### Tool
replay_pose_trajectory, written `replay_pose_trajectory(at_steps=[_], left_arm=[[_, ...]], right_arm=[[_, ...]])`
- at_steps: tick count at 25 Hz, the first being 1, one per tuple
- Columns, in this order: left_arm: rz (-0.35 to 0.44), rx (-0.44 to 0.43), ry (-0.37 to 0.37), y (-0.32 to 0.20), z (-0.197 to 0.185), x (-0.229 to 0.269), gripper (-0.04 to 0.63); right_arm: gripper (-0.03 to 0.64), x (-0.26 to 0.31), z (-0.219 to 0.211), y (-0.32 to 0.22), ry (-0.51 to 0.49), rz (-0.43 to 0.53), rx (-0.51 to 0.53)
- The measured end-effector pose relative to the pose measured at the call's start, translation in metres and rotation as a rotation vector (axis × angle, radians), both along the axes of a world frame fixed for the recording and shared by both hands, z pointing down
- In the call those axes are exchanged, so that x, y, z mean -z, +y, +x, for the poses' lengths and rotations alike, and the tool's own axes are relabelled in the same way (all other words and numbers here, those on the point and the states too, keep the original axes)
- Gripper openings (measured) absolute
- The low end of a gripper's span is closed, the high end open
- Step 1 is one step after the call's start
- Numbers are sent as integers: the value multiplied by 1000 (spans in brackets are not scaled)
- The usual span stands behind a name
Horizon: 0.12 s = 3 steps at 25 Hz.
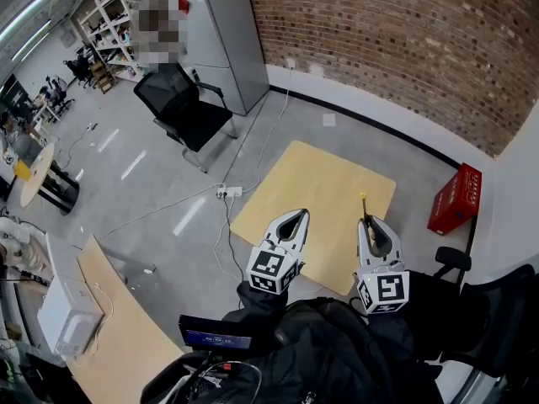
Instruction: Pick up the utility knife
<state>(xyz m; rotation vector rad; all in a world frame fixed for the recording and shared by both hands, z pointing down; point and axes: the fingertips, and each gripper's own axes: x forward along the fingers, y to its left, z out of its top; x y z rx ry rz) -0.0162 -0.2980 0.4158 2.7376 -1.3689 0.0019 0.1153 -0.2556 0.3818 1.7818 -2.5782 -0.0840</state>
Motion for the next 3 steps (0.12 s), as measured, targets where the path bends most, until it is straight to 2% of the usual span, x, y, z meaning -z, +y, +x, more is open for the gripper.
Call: replay_pose_trajectory(at_steps=[3], left_arm=[[-5,-1,1,1,-1,-2,-3]], right_arm=[[67,-1,-2,0,-1,-1,2]])
